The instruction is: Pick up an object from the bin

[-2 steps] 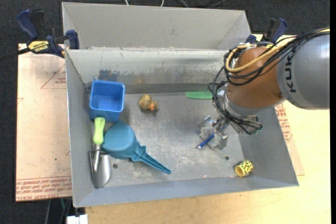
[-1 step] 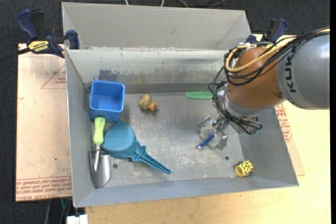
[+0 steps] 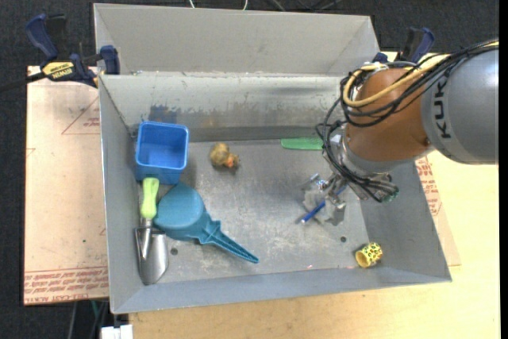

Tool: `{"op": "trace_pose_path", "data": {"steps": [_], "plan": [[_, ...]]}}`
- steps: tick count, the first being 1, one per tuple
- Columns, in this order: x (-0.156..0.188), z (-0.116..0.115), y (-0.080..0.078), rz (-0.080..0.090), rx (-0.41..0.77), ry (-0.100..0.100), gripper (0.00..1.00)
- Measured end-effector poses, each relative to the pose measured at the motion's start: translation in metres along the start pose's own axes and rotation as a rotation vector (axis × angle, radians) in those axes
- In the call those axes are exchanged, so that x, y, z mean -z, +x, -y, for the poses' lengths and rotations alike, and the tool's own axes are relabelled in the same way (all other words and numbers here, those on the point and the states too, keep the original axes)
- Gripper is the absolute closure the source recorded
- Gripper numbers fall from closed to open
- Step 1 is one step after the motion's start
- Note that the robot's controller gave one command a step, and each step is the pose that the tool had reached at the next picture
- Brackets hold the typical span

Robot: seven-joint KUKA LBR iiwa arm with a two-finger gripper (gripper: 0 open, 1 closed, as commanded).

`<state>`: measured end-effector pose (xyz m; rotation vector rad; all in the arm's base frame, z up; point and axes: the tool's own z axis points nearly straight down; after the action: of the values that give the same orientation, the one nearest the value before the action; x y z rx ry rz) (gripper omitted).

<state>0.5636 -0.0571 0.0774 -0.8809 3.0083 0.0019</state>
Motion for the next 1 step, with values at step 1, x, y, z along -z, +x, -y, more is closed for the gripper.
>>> {"op": "trace_pose_path", "data": {"steps": [1], "plan": [[0.0330, -0.0014, 0.0010, -0.005, -0.002, -0.004, 1.00]]}}
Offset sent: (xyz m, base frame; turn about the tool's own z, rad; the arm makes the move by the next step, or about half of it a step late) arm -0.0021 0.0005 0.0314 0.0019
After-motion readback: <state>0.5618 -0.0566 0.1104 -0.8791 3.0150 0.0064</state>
